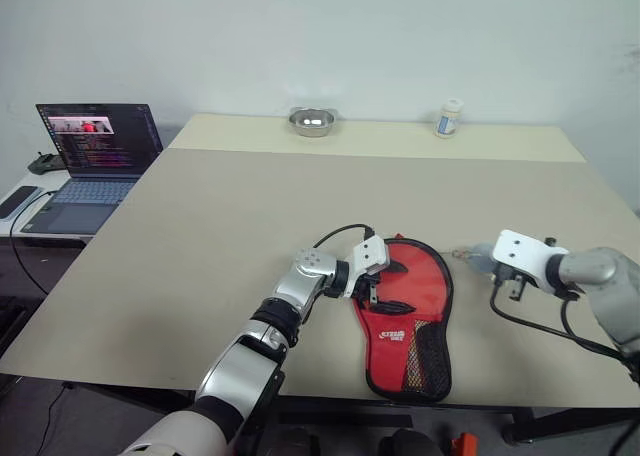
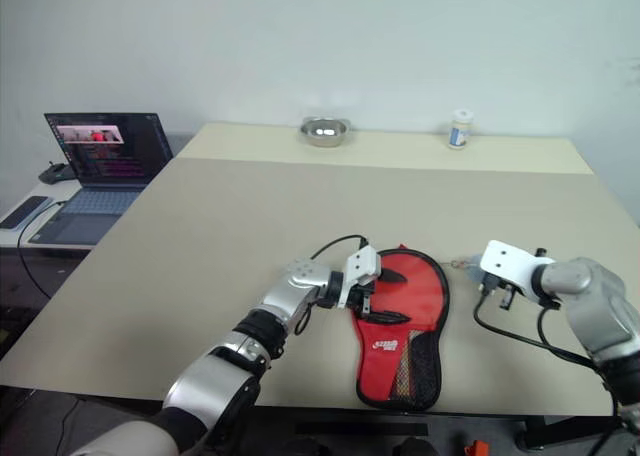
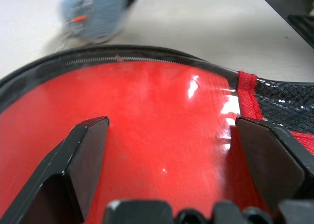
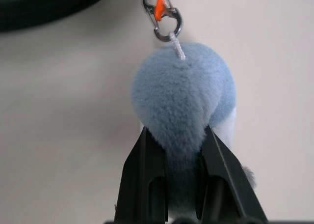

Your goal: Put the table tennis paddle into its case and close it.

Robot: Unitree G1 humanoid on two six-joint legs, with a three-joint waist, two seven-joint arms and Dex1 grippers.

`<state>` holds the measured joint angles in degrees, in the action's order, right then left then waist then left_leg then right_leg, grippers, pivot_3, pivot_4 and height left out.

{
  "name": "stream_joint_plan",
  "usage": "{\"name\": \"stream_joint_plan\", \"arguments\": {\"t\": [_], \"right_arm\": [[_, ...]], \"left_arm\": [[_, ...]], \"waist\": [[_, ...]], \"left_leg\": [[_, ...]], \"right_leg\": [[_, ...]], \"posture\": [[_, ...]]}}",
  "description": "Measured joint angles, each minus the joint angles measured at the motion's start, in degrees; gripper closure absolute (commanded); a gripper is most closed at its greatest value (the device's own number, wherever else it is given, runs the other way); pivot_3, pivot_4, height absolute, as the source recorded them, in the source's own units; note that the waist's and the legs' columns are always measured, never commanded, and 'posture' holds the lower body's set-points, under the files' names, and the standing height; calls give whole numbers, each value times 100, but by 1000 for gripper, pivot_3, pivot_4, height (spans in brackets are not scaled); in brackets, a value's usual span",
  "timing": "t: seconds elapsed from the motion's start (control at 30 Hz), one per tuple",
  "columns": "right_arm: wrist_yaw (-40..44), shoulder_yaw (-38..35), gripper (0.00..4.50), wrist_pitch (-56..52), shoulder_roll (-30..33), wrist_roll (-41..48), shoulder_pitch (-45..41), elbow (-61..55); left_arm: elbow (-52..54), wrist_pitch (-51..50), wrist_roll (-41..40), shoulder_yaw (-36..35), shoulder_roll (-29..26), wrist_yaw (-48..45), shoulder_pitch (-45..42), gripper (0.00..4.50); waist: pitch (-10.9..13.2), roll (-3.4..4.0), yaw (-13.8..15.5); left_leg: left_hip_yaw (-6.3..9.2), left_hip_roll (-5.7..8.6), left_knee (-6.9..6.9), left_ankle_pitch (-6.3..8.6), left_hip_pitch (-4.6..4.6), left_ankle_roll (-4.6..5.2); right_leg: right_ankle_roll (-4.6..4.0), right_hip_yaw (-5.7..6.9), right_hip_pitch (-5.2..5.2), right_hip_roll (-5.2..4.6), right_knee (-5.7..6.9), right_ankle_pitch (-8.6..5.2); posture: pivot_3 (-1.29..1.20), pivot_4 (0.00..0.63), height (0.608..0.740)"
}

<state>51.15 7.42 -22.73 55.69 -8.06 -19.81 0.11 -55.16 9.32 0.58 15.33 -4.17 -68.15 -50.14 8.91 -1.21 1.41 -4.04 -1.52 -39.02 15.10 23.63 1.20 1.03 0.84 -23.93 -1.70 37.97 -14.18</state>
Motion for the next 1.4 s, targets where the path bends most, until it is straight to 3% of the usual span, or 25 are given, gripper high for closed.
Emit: {"name": "stream_joint_plan", "arguments": {"t": [0.23, 0.37, 0.83, 0.97, 1.4], "right_arm": [[769, -971, 4278, -517, 928, 655, 1886, -1673], [1313, -1608, 4296, -1026, 1291, 1153, 3229, -3228], [1450, -2375, 4323, -1524, 1368, 1414, 5540, -5144], [1908, -2295, 4326, -1656, 1391, 1850, 6119, -5631], [1538, -1562, 4331, -2040, 1454, 2479, 5537, -5744]], "left_arm": [[-407, 126, 60, 19, 104, 103, -179, 0], [-533, 147, 97, 22, 129, 158, -229, 0], [-753, 243, 283, 70, 321, 437, -300, 0], [-768, 253, 325, 72, 317, 505, -322, 0], [-860, 269, 456, 72, 303, 689, -369, 0]], "waist": [[-10, 10, 49], [-18, 2, 56], [-127, -13, 217], [-128, -18, 215], [-119, -36, 144]], "left_leg": [[41, 5, 4, 2, -26, 0], [58, 2, 4, 2, -31, 0], [155, 18, 12, 33, -37, -18], [171, 16, 12, 64, -60, -27], [174, 8, 7, 64, -105, -29]], "right_leg": [[6, 40, 61, -5, -34, -5], [28, 60, 76, -7, -40, -20], [26, 158, 157, -26, -103, -72], [1, 174, 184, -25, -100, -90], [27, 181, 229, -47, -99, -105]], "posture": [[0, 150, 740], [0, 150, 740], [0, 150, 740], [0, 150, 740], [0, 150, 740]]}}
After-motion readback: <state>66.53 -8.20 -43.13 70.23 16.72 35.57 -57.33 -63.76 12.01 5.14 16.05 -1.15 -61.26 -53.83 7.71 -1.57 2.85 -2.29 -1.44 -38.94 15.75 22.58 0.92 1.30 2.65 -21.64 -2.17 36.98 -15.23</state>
